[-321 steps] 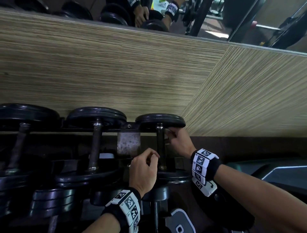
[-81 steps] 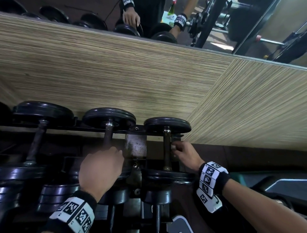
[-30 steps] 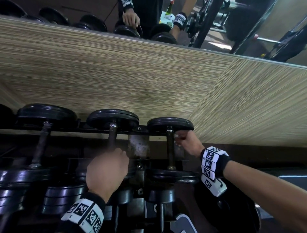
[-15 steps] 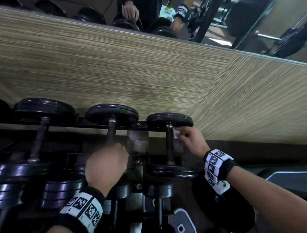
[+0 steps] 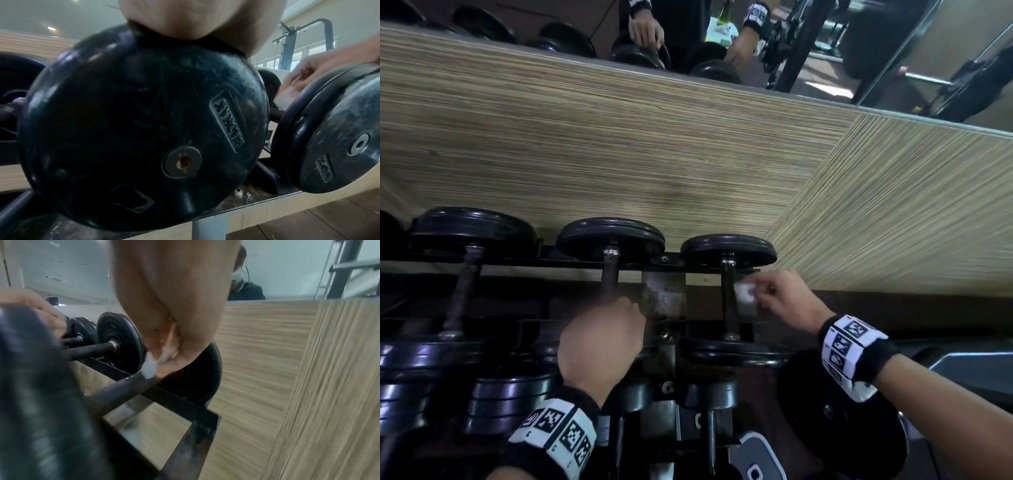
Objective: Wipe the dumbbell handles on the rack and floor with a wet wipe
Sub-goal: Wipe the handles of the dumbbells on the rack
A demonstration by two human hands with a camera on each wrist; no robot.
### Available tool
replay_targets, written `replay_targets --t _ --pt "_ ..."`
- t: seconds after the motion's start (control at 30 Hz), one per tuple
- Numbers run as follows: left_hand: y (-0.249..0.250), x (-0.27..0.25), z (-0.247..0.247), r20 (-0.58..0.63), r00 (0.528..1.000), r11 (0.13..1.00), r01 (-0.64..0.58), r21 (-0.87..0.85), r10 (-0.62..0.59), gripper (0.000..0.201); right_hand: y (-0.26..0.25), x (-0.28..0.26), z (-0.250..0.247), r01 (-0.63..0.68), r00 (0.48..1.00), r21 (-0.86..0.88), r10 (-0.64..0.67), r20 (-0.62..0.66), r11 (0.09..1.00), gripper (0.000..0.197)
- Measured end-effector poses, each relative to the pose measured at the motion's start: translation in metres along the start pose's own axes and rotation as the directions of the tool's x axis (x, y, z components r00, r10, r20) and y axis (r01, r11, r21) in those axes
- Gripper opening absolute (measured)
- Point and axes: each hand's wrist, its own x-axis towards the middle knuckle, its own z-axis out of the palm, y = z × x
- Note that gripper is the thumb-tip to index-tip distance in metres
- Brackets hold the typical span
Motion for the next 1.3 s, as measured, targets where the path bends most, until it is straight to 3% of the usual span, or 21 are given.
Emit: replay_targets --t 0.07,0.17,0.27,0.37,0.43,0.53,0.6,0.67,0.7,0.77,0.83,0.97,1.1,1.23,1.3 --pt "-0.001 0.000 0.000 -0.009 1.000 1.000 -0.003 -0.004 0.002 0.034 -0.002 0.018 0.003 0.047 0.983 -0.083 -0.061 -0.172 0.995 0.026" --pt "-0.002 -0.001 -0.001 -0.020 1.000 1.000 -0.007 -0.003 0.007 0.034 -0.005 0.035 0.018 0.043 0.984 -0.166 -0.070 -0.163 0.985 0.021" --pt "0.000 -0.001 -0.003 -0.019 1.000 1.000 0.008 -0.001 -0.008 0.032 -0.007 0.033 0.021 0.098 0.985 -0.121 -0.113 -0.130 0.988 0.012" --pt "0.000 -0.001 -0.004 -0.015 1.000 1.000 0.016 0.003 -0.016 0.026 -0.015 0.021 0.021 0.165 0.986 -0.153 -0.159 0.046 0.974 0.012" --pt "0.000 -0.002 -0.006 -0.001 1.000 1.000 0.022 -0.002 -0.022 0.022 -0.017 0.015 0.023 0.150 0.978 -0.176 -0.120 0.169 0.973 0.013" --pt "0.000 -0.002 -0.009 0.015 0.999 0.999 0.033 -0.009 -0.033 0.021 -0.017 0.008 0.023 0.125 0.915 -0.177 -0.044 0.401 0.976 0.015" --pt "0.001 -0.001 -0.009 0.011 0.999 0.999 0.032 -0.010 -0.032 0.020 -0.020 0.006 0.019 0.129 0.886 -0.145 -0.049 0.460 0.981 0.017" --pt "0.002 -0.001 -0.009 0.014 0.999 0.999 0.040 -0.010 -0.040 0.020 -0.021 0.013 0.013 0.115 0.936 -0.130 -0.064 0.347 0.985 0.019" --pt "0.002 -0.001 -0.009 0.021 0.999 0.999 0.042 -0.012 -0.041 0.020 -0.020 0.020 0.011 0.101 0.975 -0.140 -0.070 0.210 0.985 0.020" --pt "0.002 -0.001 -0.008 0.020 0.999 0.999 0.040 -0.008 -0.040 0.020 -0.019 0.034 0.009 0.060 0.997 -0.202 -0.070 -0.042 0.978 0.018" --pt "0.001 -0.001 -0.008 0.024 0.999 0.999 0.041 -0.003 -0.041 0.019 -0.018 0.042 0.013 0.010 0.996 -0.277 -0.034 -0.082 0.961 0.019" --pt "0.000 -0.002 -0.009 0.014 0.999 0.998 0.051 -0.020 -0.051 0.018 -0.016 0.039 0.019 0.078 0.997 -0.239 -0.071 0.036 0.968 0.021" --pt "-0.003 -0.003 -0.007 0.022 0.999 0.999 0.044 -0.013 -0.044 0.019 -0.024 0.025 0.014 0.156 0.946 -0.214 -0.084 0.312 0.964 0.019" --pt "-0.002 -0.002 -0.009 0.045 0.997 0.998 0.059 -0.025 -0.058 0.019 -0.026 0.012 0.018 0.083 0.872 -0.162 0.007 0.489 0.983 0.020" --pt "-0.001 0.000 -0.012 0.025 0.999 0.999 0.042 -0.035 -0.041 0.017 -0.026 0.007 0.019 -0.018 0.904 -0.051 0.038 0.427 0.999 0.020"
